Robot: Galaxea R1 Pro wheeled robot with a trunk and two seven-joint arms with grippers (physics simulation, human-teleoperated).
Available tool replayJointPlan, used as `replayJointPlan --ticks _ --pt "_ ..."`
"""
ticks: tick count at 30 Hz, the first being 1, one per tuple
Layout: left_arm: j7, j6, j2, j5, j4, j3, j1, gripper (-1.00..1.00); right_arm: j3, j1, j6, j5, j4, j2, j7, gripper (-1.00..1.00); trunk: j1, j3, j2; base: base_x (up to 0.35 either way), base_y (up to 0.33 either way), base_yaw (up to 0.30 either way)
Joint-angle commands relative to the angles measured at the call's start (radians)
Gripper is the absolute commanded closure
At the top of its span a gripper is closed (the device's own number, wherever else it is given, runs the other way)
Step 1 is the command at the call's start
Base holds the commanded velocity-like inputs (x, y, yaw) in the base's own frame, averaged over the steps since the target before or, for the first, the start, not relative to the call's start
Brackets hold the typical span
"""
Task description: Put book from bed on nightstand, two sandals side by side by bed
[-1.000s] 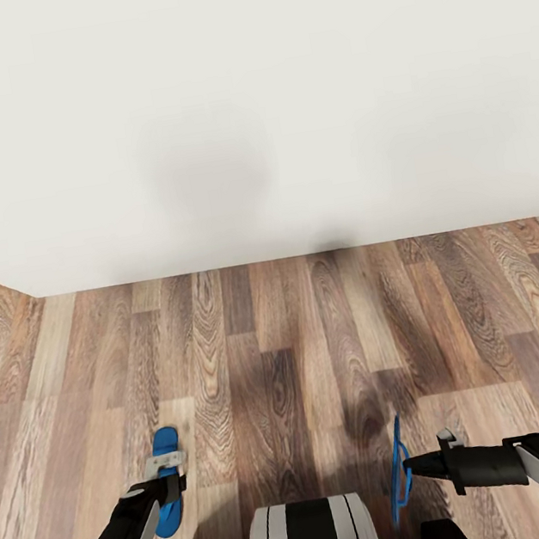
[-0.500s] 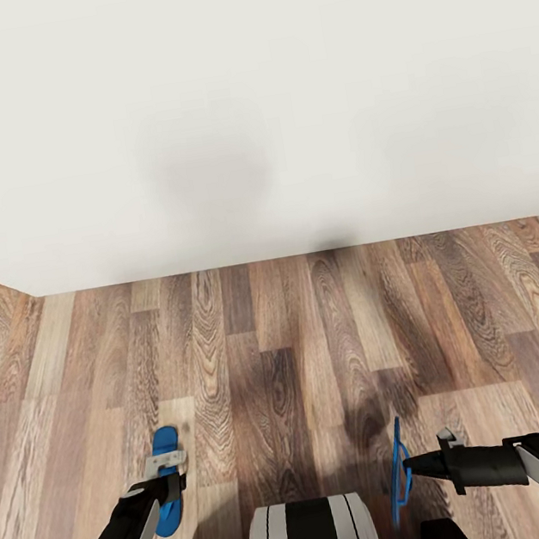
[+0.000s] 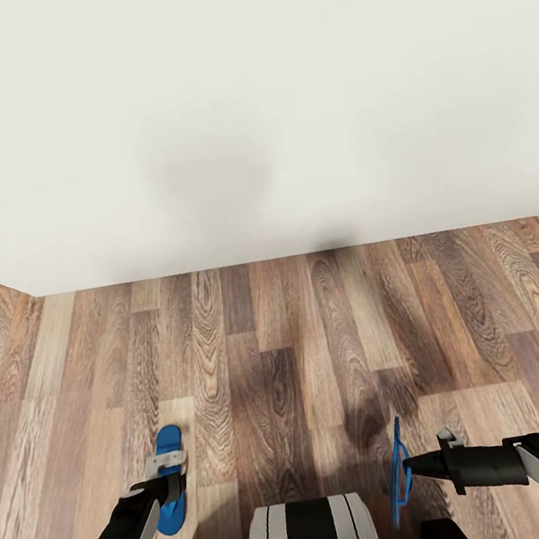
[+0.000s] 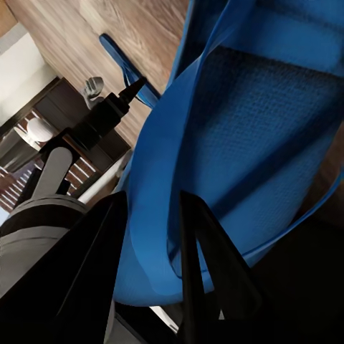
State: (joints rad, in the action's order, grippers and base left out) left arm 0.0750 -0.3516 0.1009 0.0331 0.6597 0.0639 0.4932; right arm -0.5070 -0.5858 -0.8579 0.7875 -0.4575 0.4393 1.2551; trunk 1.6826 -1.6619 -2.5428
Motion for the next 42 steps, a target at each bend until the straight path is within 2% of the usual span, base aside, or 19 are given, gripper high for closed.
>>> replayJointPlan --ticks 1,4,37,40,42 --pt "0.008 -0.006 0.000 -0.010 -0.002 0.001 0.000 1.00 -0.005 -0.001 -0.007 0.007 0.000 0.001 0.003 1.00 0.000 -0.001 0.000 0.000 0.000 0.000" --pt "0.008 -0.006 0.000 -0.010 -0.002 0.001 0.000 1.00 -0.005 0.000 -0.007 0.007 -0.001 0.001 0.003 1.00 0.000 -0.001 0.000 0.000 0.000 0.000" --pt "0.003 -0.009 0.001 -0.009 -0.002 0.001 -0.001 1.00 -0.005 -0.001 -0.007 0.007 0.000 0.001 0.004 1.00 -0.015 0.127 0.008 0.000 0.000 0.000" --pt "-0.038 -0.010 0.003 -0.007 -0.002 0.006 -0.001 1.00 -0.005 0.000 -0.007 0.008 0.000 0.001 0.004 1.00 -0.016 0.139 0.008 0.000 0.000 0.000" --pt "-0.131 -0.011 0.009 -0.006 0.001 0.011 0.000 1.00 -0.005 -0.001 -0.008 0.008 0.000 0.001 0.004 1.00 -0.017 0.146 0.009 0.000 0.000 0.000"
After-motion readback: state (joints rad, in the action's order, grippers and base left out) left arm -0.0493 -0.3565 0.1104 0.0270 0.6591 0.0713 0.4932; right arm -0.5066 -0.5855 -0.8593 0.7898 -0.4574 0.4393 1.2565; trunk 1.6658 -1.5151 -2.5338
